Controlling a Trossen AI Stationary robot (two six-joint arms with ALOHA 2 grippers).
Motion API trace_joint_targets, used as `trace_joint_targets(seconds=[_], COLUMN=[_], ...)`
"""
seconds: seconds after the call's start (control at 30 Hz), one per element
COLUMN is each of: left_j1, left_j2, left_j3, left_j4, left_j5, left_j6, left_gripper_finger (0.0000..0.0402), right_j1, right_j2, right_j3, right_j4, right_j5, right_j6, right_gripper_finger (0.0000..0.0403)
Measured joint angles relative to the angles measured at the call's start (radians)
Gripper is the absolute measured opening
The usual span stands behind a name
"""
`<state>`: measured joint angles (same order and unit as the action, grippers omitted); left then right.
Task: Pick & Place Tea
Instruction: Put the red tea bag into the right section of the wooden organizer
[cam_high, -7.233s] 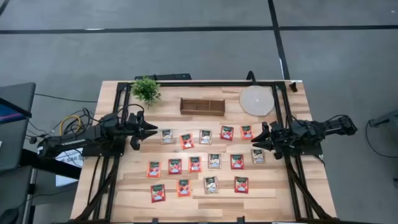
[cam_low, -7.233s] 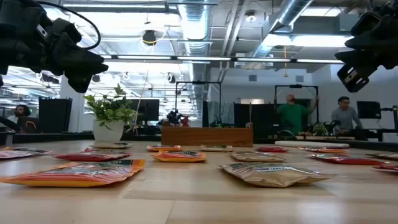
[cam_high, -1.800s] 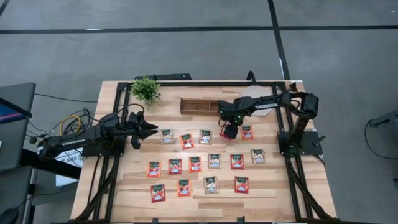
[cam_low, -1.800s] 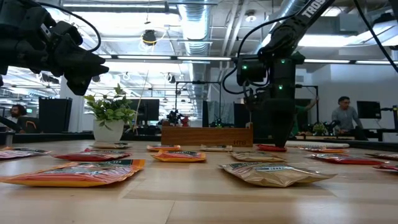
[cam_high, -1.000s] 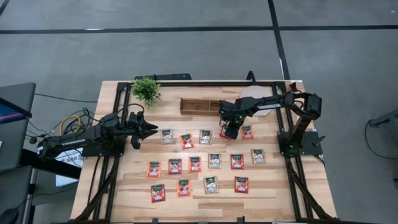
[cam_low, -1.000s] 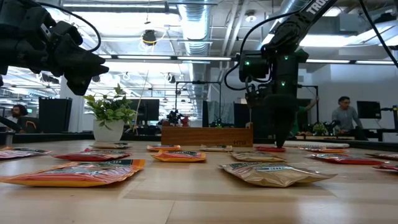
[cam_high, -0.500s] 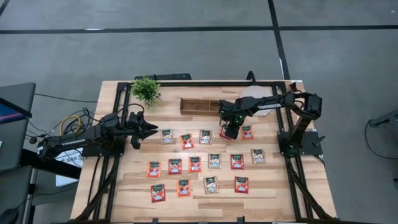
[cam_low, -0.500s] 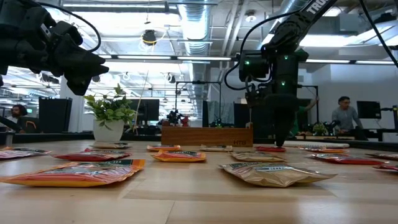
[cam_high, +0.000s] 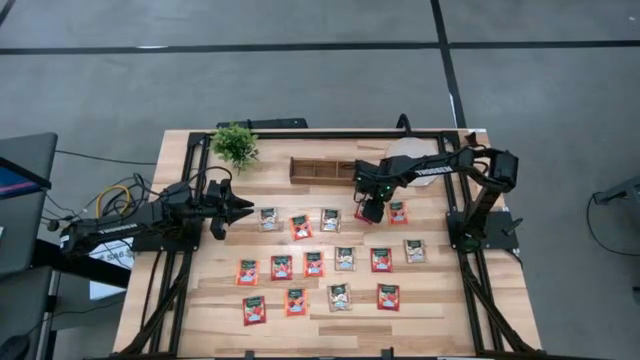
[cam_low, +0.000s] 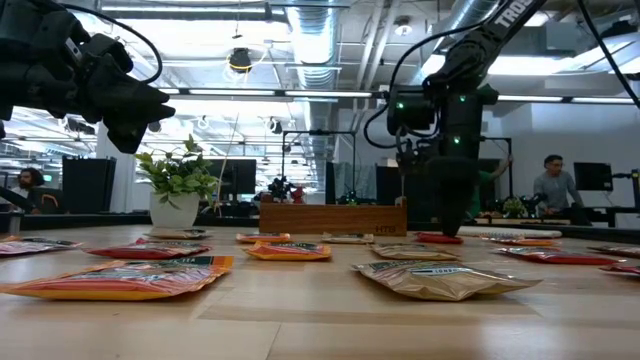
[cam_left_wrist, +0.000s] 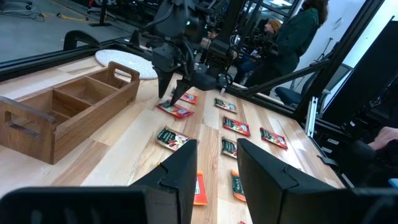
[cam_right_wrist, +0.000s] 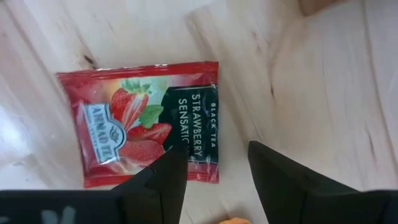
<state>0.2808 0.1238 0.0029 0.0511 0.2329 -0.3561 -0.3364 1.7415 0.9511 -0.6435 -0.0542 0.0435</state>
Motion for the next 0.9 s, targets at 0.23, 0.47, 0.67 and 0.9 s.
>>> trace_joint_targets(seconds=[0.23, 0.47, 0.67, 0.9], left_j1=[0.000, 0.000, 0.000, 0.000], left_j2=[0.000, 0.000, 0.000, 0.000], left_j3=[0.000, 0.000, 0.000, 0.000], left_j4=[0.000, 0.000, 0.000, 0.000], left_j5=[0.000, 0.000, 0.000, 0.000], left_j6=[0.000, 0.000, 0.000, -0.001], left_gripper_finger=[0.0105, 0.0105, 0.0105, 0.0105], right_j1=[-0.008, -0.009, -0.009, -0.007], right_j2=[-0.005, -0.003, -0.002, -0.001], right_j3=[-0.026, -0.028, -0.028, -0.028], right_j4=[0.015, 0.018, 0.018, 0.012], right_j5=[0.000, 0.006, 0.008, 0.007], right_j6=[0.000, -0.001, -0.001, -0.017], right_gripper_finger=[0.0144, 0.0077, 0.0030, 0.0006])
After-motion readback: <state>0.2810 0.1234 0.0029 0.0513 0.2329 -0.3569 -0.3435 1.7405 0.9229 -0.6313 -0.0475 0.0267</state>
